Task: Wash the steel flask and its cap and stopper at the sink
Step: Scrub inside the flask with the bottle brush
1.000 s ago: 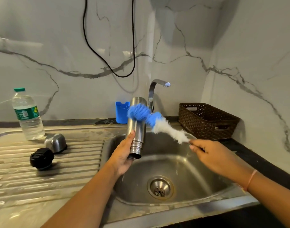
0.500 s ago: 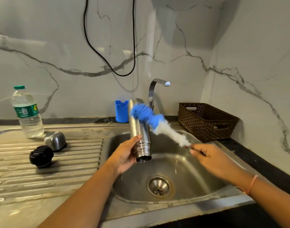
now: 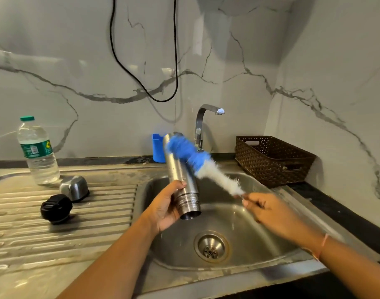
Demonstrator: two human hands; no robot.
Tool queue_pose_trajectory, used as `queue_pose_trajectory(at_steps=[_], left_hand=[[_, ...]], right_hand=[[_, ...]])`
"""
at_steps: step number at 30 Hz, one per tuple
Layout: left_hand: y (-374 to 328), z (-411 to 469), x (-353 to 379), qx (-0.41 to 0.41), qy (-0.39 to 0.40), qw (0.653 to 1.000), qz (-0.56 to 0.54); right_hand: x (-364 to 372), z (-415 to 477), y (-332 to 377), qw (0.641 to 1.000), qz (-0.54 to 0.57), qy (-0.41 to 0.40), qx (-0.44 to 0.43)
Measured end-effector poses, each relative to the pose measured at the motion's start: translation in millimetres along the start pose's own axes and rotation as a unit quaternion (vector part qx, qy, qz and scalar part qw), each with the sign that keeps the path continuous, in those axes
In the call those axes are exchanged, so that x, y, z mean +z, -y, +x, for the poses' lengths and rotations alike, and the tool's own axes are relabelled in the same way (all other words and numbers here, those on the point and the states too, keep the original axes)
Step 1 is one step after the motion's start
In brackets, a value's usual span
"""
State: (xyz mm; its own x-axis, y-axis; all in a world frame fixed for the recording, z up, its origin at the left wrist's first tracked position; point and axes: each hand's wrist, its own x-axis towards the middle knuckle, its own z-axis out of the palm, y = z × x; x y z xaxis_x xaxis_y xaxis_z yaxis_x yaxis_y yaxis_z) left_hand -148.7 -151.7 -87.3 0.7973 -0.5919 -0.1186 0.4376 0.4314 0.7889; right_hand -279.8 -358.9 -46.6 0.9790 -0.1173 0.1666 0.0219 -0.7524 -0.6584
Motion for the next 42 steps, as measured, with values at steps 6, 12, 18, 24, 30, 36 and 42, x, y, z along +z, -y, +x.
queue_pose_trajectory(at_steps=[6,12,18,24,30,36,42], left_hand=[[-5.4,2.3,-1.1,0.05,-0.035,0.998,-0.004],[-5.2,10.3,-3.7,0.108,-0.086,0.99,-0.008],[-7.7,18.3,-15.3,0.163,-0.147,0.974,-0.063],[-2.9,18.1,-6.4,0.183,-0.133,0.971,-0.073],[-6.2,15.9,-9.2,0.257,-0.176,0.949,-0.047],[-7.9,11.7,-5.7,0.247,-0.158,0.954,-0.056],[-7.3,17.8,-9.8,0.232,-0.2,0.95,-0.056]], right_hand=[[7.1,-7.7,6.6,0.999,-0.048,0.02,0.004],[12.5,-20.1,6.4,0.997,-0.007,-0.008,0.075],[29.7,-51.6,21.8,0.994,-0.013,0.014,0.105],[46.3,-21.9,35.2,0.993,-0.028,0.0,0.116],[89.6,-23.4,53.2,0.994,-0.052,0.015,0.093],[86.9,-7.1,70.1,0.99,-0.069,-0.015,0.124],[87.1,-10.2,80.9,0.99,-0.092,0.002,0.105]])
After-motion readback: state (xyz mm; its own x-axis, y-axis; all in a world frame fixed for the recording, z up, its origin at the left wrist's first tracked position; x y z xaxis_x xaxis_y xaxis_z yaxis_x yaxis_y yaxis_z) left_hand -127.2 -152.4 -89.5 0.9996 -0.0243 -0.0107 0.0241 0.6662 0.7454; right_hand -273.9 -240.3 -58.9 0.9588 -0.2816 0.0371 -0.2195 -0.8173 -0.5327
